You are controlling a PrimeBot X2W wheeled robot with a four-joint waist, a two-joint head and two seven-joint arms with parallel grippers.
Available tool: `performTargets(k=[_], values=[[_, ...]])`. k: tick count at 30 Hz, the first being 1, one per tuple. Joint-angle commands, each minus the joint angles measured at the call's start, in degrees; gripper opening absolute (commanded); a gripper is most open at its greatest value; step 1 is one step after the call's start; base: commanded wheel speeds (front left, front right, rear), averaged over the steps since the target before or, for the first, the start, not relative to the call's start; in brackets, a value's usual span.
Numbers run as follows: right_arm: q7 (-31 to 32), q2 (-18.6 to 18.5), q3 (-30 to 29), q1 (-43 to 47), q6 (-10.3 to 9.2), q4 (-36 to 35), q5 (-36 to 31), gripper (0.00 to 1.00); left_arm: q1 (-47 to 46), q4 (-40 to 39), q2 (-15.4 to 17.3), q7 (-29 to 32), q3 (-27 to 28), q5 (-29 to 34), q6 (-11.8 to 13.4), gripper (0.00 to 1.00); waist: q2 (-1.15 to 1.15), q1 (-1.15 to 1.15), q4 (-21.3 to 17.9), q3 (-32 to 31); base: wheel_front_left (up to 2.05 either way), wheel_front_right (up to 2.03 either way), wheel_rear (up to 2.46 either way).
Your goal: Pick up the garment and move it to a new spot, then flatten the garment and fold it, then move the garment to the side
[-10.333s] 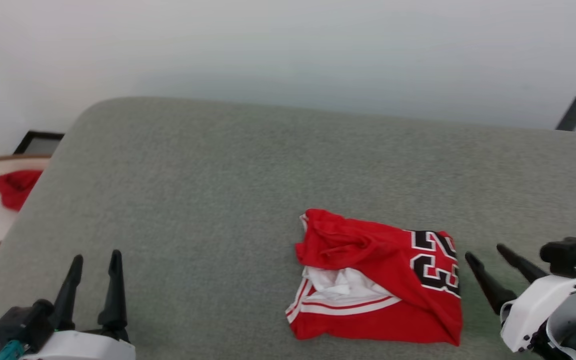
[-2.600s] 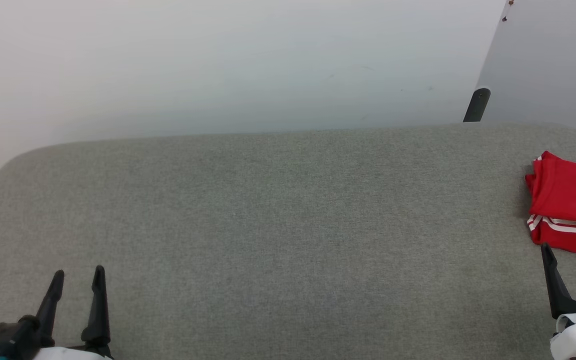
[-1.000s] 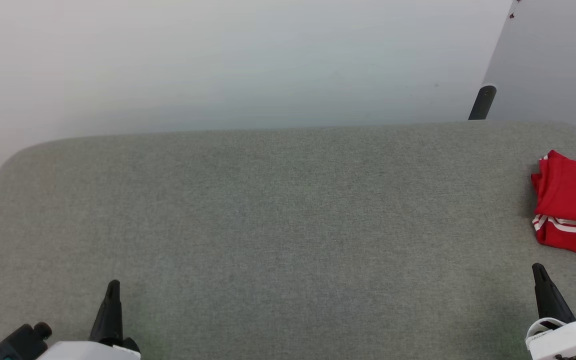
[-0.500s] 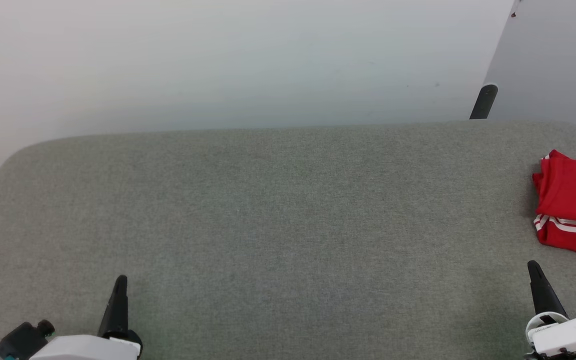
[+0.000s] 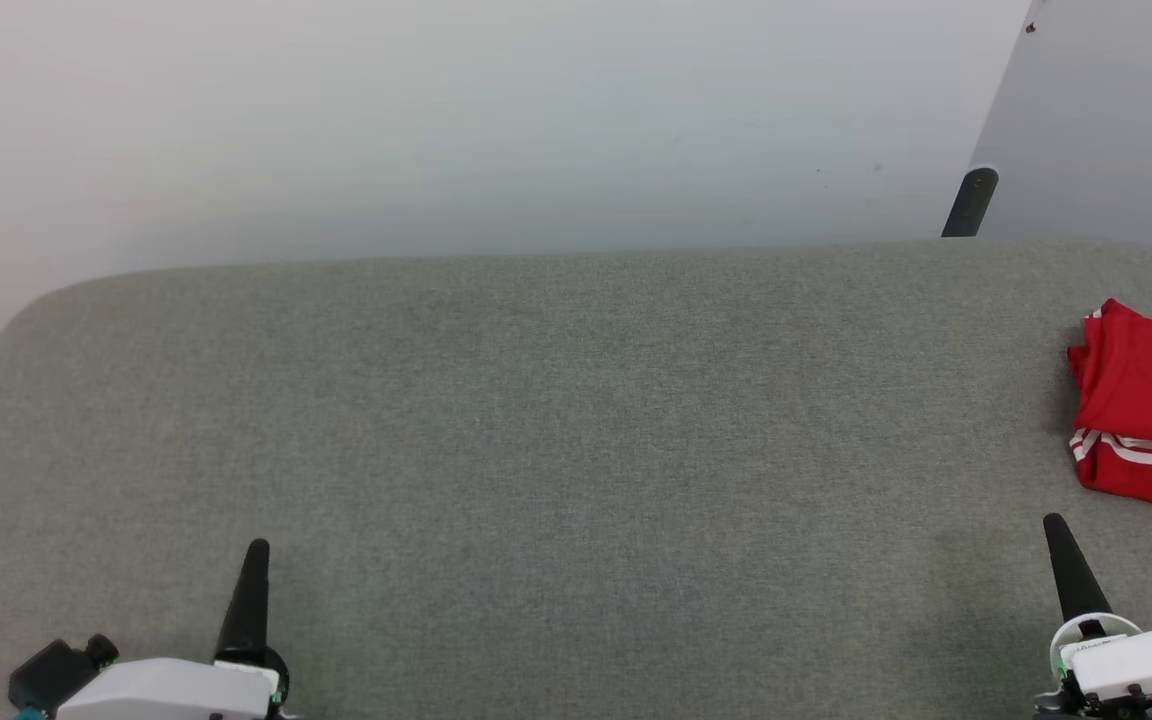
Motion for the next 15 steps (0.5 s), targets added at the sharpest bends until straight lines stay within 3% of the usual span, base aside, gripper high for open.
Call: performTargets(k=[1, 15], values=[[0.25, 0.09, -0.53, -1.26, -0.01, -0.66, 1.56, 0.0, -1.25, -0.4, 0.1, 0.37, 0.26, -1.15, 0.05, 0.0, 0.0, 0.0, 0.01, 0.01, 0.0, 0.0, 0.0], [2.19, 1.57, -1.16, -1.55, -0.02, -0.9, 8.76, 0.0, -2.14, -0.14, -0.88, 2.42, 0.27, -7.98, 0.06, 0.0, 0.0, 0.0, 0.13, 0.17, 0.0, 0.0, 0.0]])
